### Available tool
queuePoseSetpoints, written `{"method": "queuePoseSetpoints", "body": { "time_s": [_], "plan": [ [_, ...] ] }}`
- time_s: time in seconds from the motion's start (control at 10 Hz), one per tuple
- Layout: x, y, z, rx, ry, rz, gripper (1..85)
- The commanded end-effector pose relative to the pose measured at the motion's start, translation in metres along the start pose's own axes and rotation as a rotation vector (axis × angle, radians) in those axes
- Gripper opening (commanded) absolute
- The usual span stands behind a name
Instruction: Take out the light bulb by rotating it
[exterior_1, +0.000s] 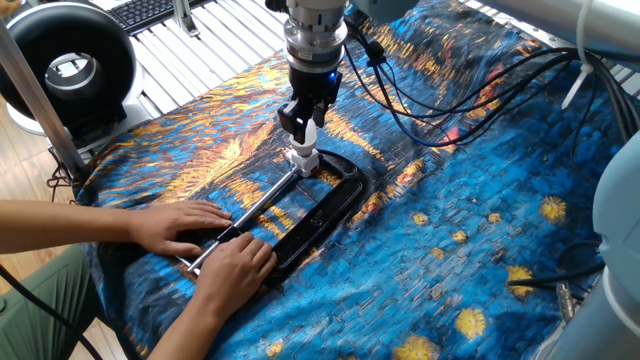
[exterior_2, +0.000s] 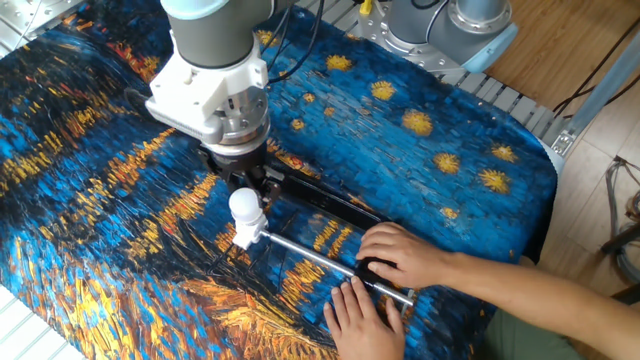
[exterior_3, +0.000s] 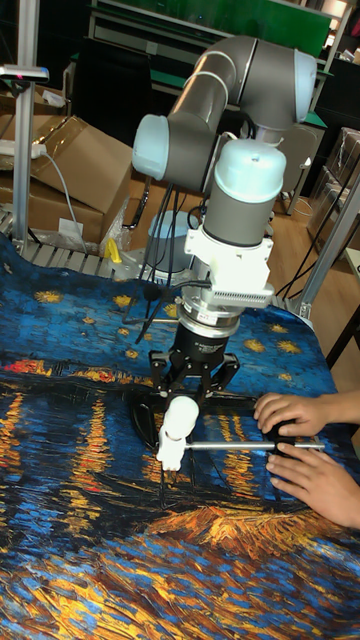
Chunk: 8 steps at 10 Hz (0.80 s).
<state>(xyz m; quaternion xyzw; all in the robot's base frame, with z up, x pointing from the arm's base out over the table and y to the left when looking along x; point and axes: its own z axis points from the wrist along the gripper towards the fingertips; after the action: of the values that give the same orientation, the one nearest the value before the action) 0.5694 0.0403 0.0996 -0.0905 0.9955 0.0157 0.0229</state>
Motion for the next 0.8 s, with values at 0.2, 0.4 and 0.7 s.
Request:
{"method": "queuePoseSetpoints", "body": {
  "time_s": [0.2, 0.4, 0.7],
  "plan": [
    [0.008, -0.003, -0.015, 0.007, -0.005, 0.024, 49.3],
    [0.019, 0.002, -0.030, -0.004, -0.001, 0.028, 49.3],
    [0.024, 0.005, -0.033, -0.021, 0.003, 0.058, 47.3]
  ]
}}
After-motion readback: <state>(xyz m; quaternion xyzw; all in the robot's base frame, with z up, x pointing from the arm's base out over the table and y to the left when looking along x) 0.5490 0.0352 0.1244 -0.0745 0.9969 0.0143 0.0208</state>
